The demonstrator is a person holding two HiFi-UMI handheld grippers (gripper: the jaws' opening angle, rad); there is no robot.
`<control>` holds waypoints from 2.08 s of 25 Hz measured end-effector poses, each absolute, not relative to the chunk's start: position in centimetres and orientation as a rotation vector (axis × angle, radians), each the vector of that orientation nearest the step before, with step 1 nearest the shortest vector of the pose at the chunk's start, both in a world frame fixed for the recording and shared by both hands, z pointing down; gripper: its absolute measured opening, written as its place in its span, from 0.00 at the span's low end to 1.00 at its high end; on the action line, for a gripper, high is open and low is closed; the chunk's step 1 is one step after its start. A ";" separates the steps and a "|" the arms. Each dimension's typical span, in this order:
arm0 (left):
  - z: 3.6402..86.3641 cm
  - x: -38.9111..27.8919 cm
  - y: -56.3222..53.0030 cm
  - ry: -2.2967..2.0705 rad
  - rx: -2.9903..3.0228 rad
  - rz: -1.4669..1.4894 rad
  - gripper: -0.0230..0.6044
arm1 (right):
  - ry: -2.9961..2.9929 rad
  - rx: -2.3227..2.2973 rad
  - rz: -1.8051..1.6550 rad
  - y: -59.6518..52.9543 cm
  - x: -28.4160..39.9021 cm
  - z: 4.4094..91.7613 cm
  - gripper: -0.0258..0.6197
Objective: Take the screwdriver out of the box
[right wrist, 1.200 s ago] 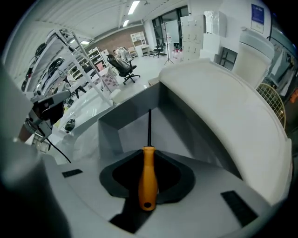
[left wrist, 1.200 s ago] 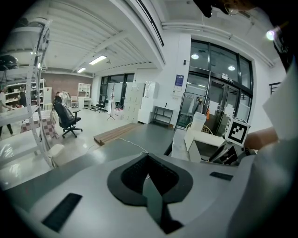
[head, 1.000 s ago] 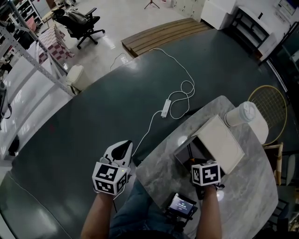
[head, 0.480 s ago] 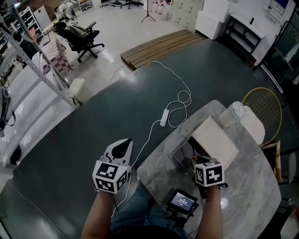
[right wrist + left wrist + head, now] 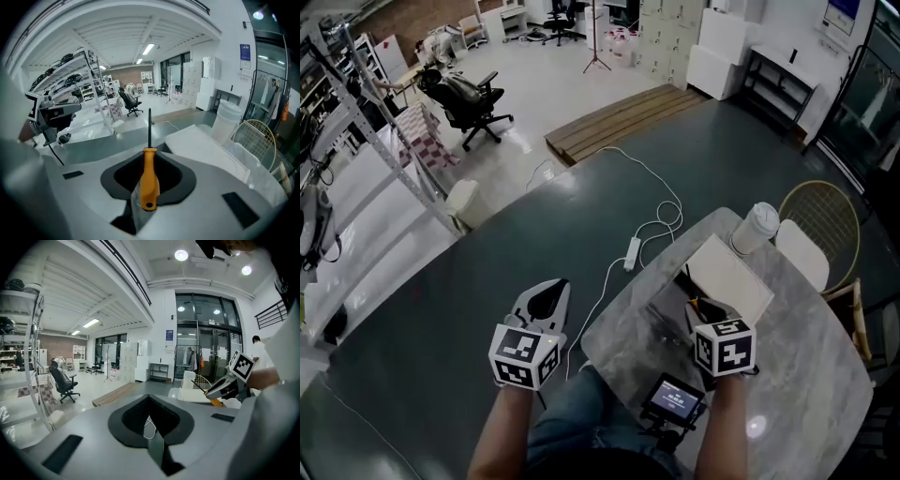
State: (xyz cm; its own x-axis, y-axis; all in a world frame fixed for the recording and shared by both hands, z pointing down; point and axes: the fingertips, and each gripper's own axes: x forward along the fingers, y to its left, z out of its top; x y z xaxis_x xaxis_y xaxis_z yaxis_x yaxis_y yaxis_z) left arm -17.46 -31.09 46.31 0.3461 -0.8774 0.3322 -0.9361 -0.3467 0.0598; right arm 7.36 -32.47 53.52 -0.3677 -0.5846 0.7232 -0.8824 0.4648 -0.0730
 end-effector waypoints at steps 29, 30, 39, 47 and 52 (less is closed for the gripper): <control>36.1 -12.7 -41.2 -1.327 2.832 0.044 0.06 | -2.087 1.959 -0.167 -28.5 12.1 36.3 0.18; 35.9 -11.7 -41.3 -1.290 2.853 0.037 0.06 | -2.056 1.995 -0.163 -27.8 12.9 36.2 0.18; 36.4 -6.1 -41.2 -1.003 2.948 -0.009 0.06 | -1.838 2.296 -0.123 -20.5 17.2 34.6 0.18; 34.2 -4.4 -41.0 -0.906 2.977 -0.104 0.06 | -1.678 2.425 -0.118 -15.4 21.0 32.8 0.18; 32.8 -3.8 -41.9 -0.947 2.971 -0.174 0.06 | -1.675 2.444 -0.142 -15.4 22.2 31.6 0.18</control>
